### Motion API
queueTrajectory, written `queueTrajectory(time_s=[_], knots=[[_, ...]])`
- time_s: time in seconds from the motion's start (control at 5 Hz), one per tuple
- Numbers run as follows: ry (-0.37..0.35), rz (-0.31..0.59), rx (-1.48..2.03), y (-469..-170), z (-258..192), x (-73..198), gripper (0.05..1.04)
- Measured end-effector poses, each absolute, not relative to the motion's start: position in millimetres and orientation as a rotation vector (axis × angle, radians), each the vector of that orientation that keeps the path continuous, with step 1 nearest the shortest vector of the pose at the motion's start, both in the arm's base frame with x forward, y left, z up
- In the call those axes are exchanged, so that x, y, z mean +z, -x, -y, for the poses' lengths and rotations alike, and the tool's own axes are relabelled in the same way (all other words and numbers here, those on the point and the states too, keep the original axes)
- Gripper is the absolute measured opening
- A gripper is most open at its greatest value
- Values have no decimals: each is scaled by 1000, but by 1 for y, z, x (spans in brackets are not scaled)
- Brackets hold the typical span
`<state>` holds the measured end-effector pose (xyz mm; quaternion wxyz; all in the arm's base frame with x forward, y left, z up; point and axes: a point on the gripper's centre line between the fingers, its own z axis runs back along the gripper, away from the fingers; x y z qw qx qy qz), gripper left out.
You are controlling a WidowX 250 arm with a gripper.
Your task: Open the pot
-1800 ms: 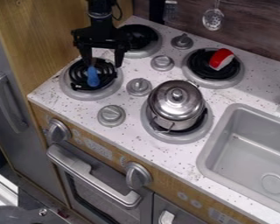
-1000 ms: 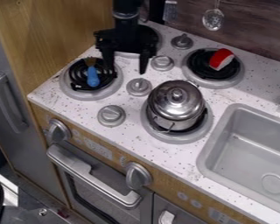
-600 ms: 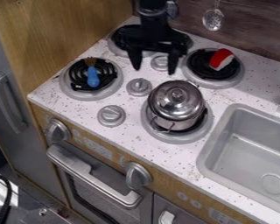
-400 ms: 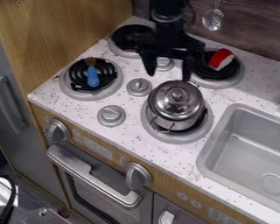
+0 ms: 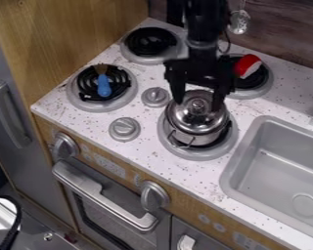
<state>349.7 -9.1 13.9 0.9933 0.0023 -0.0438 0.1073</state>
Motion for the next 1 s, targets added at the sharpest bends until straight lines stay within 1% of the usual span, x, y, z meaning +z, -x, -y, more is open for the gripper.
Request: queueTrajectory(time_s=[0.2, 0.4, 0.6, 0.8, 1.0], knots=[[-24, 65, 214, -351, 11, 2, 1000], [-32, 53, 226, -356, 11, -3, 969], [-39, 68, 227, -360, 9, -2, 700], [-50, 70, 222, -360, 7, -1, 405], [-56, 68, 232, -360, 1, 0, 266]])
